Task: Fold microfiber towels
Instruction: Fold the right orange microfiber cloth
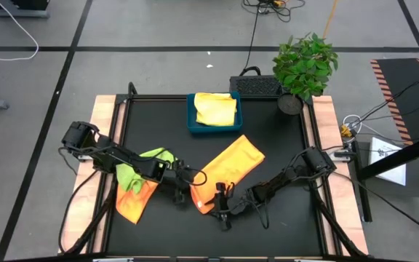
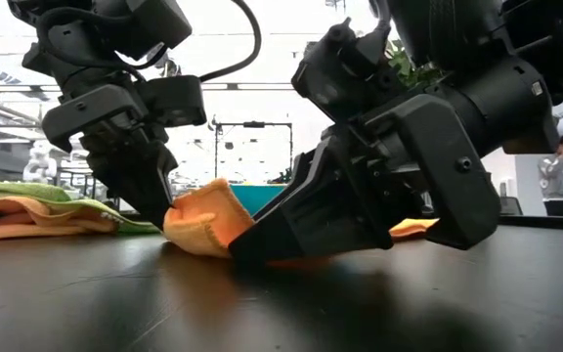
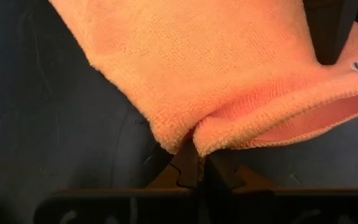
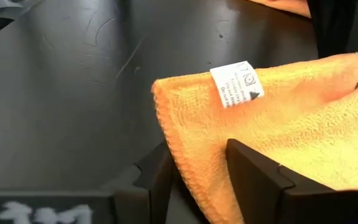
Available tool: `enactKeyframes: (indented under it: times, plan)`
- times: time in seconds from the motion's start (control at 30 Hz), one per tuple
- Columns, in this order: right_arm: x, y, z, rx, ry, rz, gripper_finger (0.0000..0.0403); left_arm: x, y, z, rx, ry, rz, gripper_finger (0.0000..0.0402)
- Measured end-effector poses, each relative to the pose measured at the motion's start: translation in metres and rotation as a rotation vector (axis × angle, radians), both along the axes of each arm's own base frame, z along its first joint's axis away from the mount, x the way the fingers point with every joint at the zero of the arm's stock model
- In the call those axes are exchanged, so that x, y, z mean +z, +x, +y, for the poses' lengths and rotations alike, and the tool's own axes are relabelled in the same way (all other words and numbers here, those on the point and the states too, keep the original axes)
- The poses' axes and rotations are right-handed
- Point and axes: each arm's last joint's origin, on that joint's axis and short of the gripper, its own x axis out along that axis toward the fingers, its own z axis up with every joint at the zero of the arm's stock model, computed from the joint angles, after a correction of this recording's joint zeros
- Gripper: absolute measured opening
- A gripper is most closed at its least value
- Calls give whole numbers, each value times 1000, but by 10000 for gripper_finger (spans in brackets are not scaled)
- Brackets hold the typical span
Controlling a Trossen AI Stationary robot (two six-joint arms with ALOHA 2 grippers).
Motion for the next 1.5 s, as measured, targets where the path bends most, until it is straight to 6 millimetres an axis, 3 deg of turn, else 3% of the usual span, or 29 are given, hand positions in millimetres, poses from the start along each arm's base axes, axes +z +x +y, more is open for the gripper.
enactKeyframes:
  times: [0.13,0.33,0.53,0.73,0.97,1.2,1.4,1.5]
  plan:
    - [1,0,1,8,-4,-9,142,0,0,-2,5,-7,1,4]
    - [9,-1,2,-2,24,-22,191,0,-1,-5,-1,-9,2,4]
    - [34,4,20,25,67,-93,233,0,-2,-7,13,-15,2,7]
    - [36,23,50,-24,-73,45,230,1,-2,-8,42,-31,-8,10]
    - [35,22,52,-204,-149,52,231,0,-4,-13,35,-34,2,6]
    - [40,21,59,-200,-114,6,225,0,-5,-16,26,-31,0,6]
    - [63,15,69,-218,-60,-63,224,0,-5,-16,29,-30,0,12]
    - [60,10,71,-250,-75,-37,224,0,-5,-16,31,-31,0,5]
